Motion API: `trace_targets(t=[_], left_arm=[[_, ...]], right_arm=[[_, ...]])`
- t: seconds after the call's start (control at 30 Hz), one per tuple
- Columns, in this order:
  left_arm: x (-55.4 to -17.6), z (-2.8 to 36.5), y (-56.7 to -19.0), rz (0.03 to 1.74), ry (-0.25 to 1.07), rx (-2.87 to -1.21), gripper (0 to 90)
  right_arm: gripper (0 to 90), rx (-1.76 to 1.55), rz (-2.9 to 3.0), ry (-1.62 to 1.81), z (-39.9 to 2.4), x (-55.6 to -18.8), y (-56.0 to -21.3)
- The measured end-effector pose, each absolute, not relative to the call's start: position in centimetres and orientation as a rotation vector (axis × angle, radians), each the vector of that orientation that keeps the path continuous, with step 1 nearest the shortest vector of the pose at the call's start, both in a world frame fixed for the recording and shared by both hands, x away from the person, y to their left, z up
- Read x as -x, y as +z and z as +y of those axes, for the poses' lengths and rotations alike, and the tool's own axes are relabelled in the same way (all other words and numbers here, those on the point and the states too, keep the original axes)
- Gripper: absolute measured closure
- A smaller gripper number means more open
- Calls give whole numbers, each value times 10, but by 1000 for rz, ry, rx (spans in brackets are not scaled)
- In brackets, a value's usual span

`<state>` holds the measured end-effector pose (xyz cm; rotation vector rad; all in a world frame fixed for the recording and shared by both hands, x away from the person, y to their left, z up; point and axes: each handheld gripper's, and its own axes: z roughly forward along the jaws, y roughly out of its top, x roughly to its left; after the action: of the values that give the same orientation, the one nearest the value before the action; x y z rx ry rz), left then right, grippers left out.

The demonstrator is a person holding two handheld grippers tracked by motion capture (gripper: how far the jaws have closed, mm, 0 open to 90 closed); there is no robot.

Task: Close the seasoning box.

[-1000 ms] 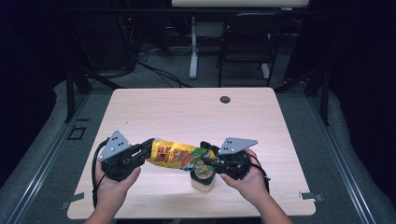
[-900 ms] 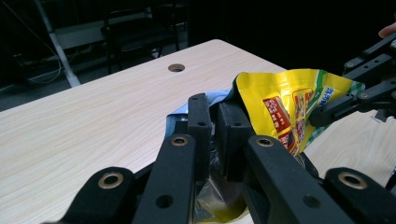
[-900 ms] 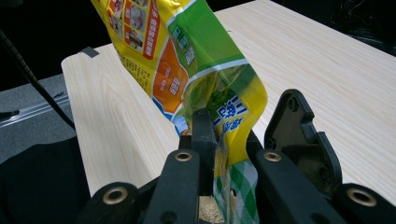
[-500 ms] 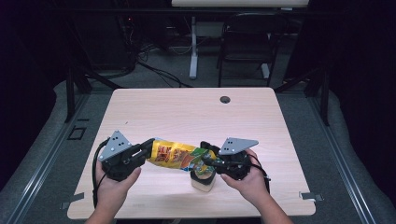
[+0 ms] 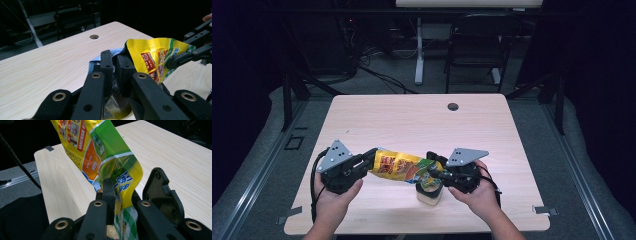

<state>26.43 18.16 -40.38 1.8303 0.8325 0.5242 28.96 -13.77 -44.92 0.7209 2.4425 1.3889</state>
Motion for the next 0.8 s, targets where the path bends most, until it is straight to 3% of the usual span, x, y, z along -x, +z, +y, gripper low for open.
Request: trace_targets(t=[0.8], left_arm=[[-265, 178, -404, 827, 521, -1830, 851]], right_arm=[[836, -722, 2441, 1393, -141, -286, -448]])
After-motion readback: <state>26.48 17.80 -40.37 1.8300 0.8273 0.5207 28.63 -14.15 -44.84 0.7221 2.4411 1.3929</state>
